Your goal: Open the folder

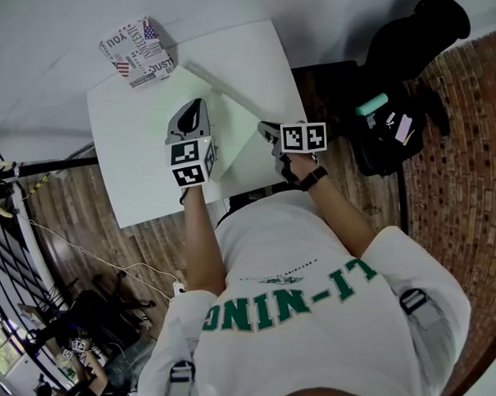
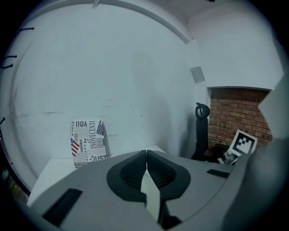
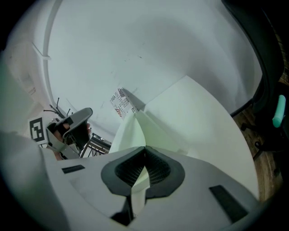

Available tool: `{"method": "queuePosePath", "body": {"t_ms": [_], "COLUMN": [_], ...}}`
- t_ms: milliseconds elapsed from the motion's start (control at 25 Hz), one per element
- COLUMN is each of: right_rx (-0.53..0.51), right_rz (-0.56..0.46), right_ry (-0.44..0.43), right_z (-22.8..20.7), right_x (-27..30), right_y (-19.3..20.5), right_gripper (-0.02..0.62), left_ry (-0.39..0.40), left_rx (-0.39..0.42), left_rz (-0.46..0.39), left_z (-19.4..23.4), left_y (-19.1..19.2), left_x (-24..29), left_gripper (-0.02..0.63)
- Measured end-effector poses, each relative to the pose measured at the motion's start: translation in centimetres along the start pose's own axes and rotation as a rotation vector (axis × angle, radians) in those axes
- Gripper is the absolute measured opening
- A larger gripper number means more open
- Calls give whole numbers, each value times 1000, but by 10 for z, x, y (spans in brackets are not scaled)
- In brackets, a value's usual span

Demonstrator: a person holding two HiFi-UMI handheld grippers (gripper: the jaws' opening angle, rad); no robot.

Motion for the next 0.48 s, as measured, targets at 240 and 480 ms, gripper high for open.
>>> {"method": "queuePosePath", "body": {"t_ms": [240,480], "right_rx": [-111,-247], "right_rz": [42,102], "right_ry": [-163,-255], "right_z": [38,72], "right_x": [-13,-21], "right_y": [-6,-9], "right_gripper": [17,17], "left_ry": [-94,-235], "left_rx": [-39,-75], "left_rz": [-50,-108], "left_z": [18,41], "left_y": [-5,-9], "left_x": [-27,-73], "left_gripper": [15,15]}}
Point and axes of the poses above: the fingertips, and each gripper's own axes: x forward along the fingers, z to its left, y out of its underside, the point moved 9 cm from there along -x, backward along the fingers, and after that the axes turned 3 degrees about -x, right-handed, at the moved point
